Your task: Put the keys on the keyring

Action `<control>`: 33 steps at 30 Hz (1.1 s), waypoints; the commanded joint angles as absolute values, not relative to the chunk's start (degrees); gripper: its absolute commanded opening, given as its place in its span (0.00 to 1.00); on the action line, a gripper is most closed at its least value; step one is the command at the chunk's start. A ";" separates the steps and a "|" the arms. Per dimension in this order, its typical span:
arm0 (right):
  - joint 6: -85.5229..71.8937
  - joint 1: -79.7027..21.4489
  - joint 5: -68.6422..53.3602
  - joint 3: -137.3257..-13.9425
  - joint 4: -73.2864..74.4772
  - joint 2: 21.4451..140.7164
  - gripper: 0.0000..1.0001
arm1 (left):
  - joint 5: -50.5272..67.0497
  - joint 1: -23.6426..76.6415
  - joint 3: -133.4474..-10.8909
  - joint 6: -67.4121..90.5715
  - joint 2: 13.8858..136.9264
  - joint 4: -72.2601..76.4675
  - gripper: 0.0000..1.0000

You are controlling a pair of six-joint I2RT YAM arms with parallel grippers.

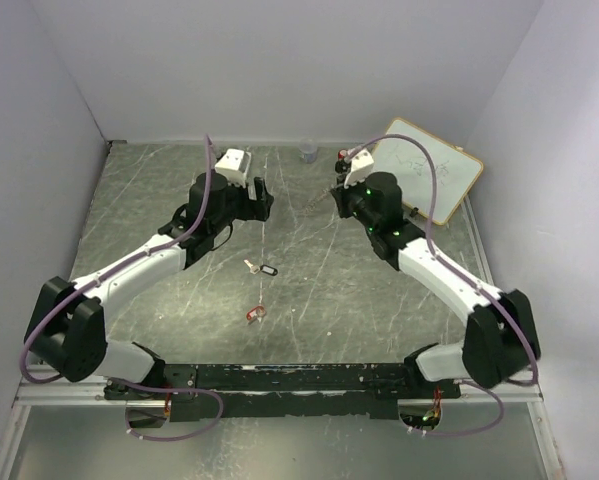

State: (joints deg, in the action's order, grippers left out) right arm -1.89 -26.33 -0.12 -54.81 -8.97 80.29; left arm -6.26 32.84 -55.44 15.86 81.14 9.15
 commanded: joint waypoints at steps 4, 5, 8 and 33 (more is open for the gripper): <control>9.62 -25.72 -13.52 -47.83 -17.86 68.37 0.00 | -5.32 33.31 -53.49 16.35 73.37 11.14 0.93; 10.41 -25.53 -15.33 -47.83 -17.72 67.72 0.00 | -5.15 33.27 -53.13 16.47 72.56 11.31 0.94; 12.76 -25.10 -21.35 -49.75 -13.89 67.39 0.00 | -4.77 33.31 -52.48 16.32 70.47 11.05 0.94; 17.43 -25.05 -52.03 -50.79 -13.85 60.55 0.00 | 9.01 33.31 -47.16 13.54 61.47 19.56 0.94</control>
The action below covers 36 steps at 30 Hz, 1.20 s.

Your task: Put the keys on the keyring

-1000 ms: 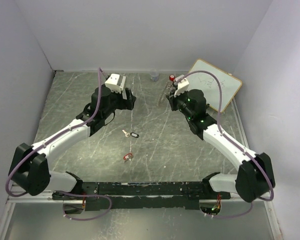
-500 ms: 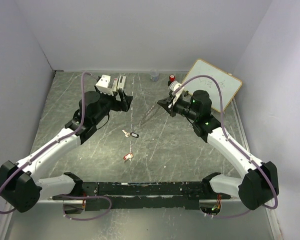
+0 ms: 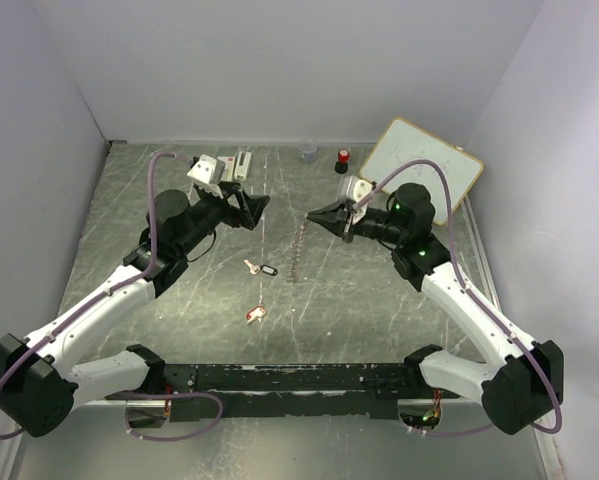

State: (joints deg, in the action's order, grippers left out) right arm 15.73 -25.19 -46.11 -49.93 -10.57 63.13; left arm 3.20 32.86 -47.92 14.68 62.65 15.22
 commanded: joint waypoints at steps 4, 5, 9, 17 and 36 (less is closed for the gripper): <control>19.19 -24.97 -55.46 -49.82 -14.26 58.98 0.00 | 13.08 33.31 -46.73 13.36 61.48 21.45 0.93; 19.44 -24.96 -55.88 -49.63 -14.36 58.76 0.00 | 13.84 33.29 -46.71 13.40 61.51 21.72 0.93; 19.66 -24.96 -56.65 -50.21 -13.66 59.00 0.00 | 14.82 33.25 -46.80 13.53 61.50 22.04 0.94; 18.92 -24.96 -51.39 -52.13 -7.81 60.39 0.00 | 9.68 33.31 -47.26 15.16 63.38 18.28 0.94; 16.85 -24.97 -42.75 -42.16 -2.47 55.78 0.00 | -7.90 41.39 -37.48 15.57 75.16 11.48 0.94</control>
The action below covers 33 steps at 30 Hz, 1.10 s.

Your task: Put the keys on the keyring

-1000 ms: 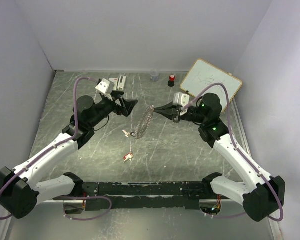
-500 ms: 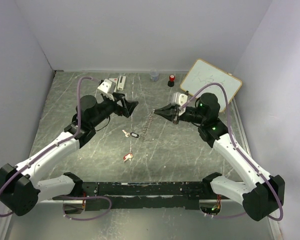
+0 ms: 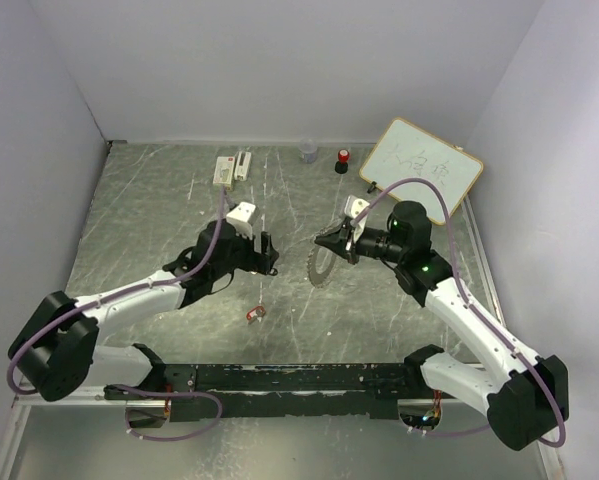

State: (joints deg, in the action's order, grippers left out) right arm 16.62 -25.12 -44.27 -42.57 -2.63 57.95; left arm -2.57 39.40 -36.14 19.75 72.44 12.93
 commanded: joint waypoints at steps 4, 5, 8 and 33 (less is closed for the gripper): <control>16.38 -25.01 -42.46 -41.64 -2.66 55.63 0.00 | -9.31 42.84 -37.95 13.50 77.54 9.90 0.88; 16.31 -25.00 -42.42 -41.69 -2.79 55.75 0.00 | -9.77 43.06 -37.71 13.70 77.86 9.77 0.87; 16.43 -25.02 -42.76 -42.00 -2.36 56.44 0.00 | -11.29 43.70 -36.62 13.79 78.47 10.10 0.88; 15.92 -25.07 -42.39 -41.76 -2.48 56.36 0.00 | 3.27 47.60 -26.31 24.69 66.24 4.38 0.69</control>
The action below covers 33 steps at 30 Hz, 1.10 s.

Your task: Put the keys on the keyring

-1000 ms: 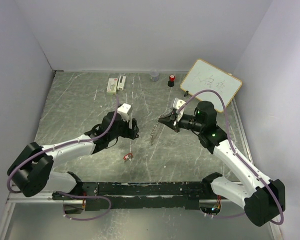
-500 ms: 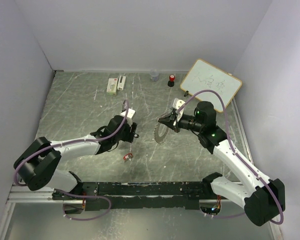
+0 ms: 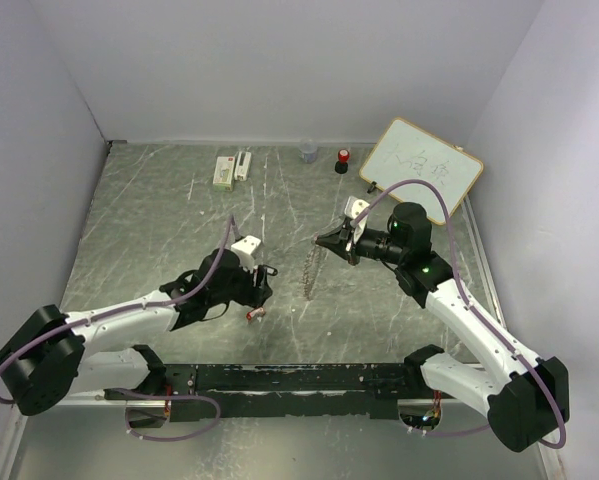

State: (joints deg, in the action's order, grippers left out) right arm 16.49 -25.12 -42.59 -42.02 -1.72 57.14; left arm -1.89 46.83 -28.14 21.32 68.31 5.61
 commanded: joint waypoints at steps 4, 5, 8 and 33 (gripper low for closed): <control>15.91 -25.03 -42.53 -41.82 -2.49 56.47 0.00 | 3.45 47.85 -24.53 25.67 67.13 5.80 0.68; 15.91 -25.05 -42.55 -41.84 -2.46 56.61 0.00 | 3.30 47.90 -24.40 25.93 67.70 6.22 0.67; 15.91 -25.05 -42.63 -41.89 -2.46 56.81 0.00 | 2.35 48.42 -24.08 26.36 69.35 6.99 0.65; 16.07 -25.04 -42.32 -42.01 -2.47 57.57 0.00 | -0.39 49.51 -23.72 27.07 74.61 10.18 0.46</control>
